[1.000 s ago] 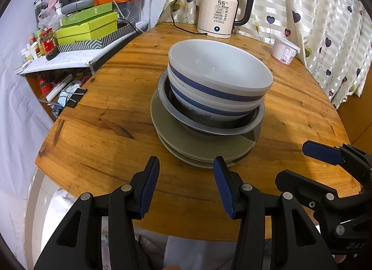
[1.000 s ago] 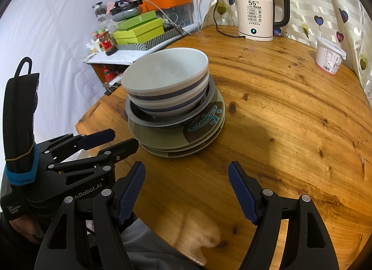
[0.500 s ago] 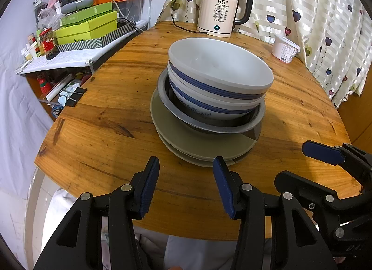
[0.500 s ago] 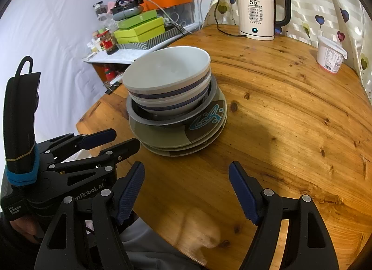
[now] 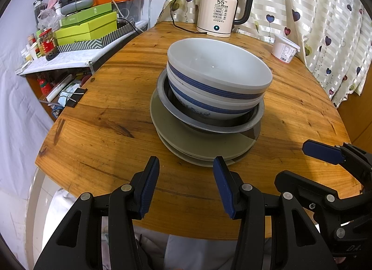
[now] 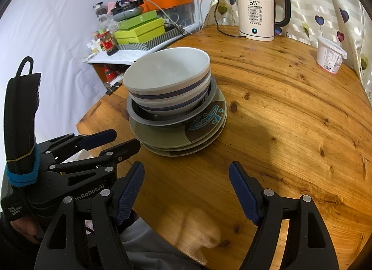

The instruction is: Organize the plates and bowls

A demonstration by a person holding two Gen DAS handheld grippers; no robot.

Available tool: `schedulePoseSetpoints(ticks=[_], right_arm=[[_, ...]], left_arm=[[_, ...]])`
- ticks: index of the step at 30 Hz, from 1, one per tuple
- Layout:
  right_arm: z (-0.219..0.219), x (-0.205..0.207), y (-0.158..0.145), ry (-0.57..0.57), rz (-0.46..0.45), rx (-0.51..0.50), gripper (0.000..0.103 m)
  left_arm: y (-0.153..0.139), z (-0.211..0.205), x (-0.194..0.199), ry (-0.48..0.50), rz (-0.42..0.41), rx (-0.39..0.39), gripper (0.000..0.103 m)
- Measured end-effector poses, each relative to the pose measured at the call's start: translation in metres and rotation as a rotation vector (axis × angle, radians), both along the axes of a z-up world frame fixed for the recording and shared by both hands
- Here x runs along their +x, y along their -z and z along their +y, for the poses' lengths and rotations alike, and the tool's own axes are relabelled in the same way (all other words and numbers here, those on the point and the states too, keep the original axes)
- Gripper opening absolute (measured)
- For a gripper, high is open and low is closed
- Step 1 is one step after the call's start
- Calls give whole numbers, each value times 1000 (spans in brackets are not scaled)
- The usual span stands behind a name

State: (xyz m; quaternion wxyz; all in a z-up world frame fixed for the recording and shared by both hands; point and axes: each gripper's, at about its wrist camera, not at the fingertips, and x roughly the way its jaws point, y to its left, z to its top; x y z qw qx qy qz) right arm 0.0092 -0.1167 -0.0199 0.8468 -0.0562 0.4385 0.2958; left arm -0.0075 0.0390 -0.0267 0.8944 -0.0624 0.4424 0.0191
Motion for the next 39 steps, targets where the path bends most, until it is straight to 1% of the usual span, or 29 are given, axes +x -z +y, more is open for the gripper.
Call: schedulePoseSetpoints(ticks=[39], right_arm=[[0, 0, -2, -1, -3, 2, 77]], left_arm=[[0, 2, -1, 2, 8, 11, 49]])
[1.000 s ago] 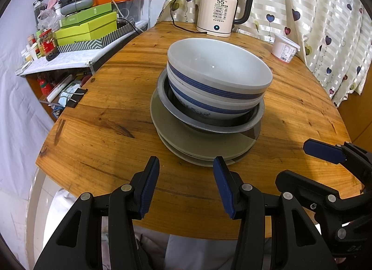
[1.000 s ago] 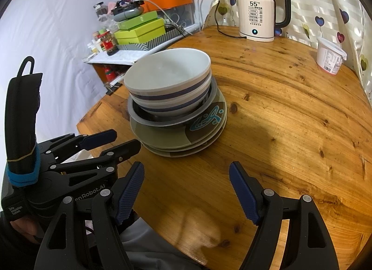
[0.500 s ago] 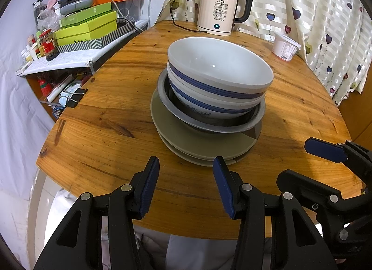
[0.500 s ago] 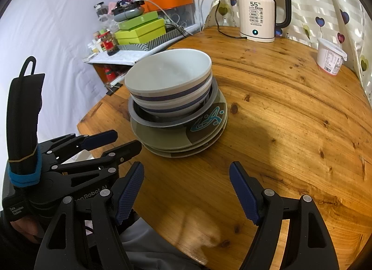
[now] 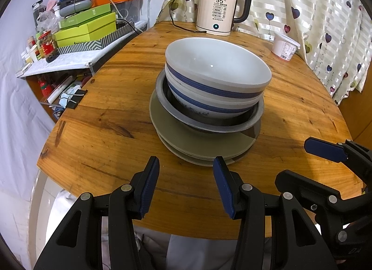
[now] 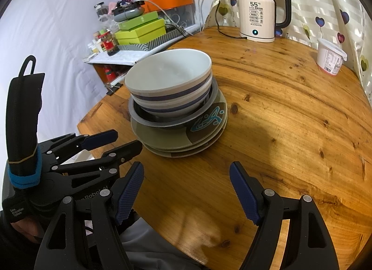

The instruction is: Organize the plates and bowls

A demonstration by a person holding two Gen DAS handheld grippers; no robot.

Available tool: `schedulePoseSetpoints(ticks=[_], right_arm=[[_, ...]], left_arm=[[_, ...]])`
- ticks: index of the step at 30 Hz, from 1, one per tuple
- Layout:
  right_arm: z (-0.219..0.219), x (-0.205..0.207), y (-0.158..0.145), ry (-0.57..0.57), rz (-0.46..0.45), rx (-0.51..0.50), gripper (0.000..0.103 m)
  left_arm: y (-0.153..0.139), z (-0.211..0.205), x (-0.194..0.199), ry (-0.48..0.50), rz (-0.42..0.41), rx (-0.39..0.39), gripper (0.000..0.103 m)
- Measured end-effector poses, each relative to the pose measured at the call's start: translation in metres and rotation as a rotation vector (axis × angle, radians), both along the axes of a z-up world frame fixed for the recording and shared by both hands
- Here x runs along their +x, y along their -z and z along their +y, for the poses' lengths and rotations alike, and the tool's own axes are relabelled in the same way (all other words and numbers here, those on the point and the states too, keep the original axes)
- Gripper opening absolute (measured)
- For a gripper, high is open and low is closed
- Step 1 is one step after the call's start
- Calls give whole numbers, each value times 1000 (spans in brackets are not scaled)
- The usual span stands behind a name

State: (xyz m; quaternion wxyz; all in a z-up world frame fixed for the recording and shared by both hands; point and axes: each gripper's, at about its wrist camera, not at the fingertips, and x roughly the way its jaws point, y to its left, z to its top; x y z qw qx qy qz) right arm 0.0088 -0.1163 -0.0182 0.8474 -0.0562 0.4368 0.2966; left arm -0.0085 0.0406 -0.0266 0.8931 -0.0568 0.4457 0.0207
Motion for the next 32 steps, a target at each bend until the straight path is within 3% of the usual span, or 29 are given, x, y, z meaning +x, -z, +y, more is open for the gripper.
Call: schedulePoseSetpoints(ticks=[32], right_arm=[[0, -1, -1, -1, -2, 3, 77]], left_arm=[[-2, -4, -3, 0, -2, 10, 49]])
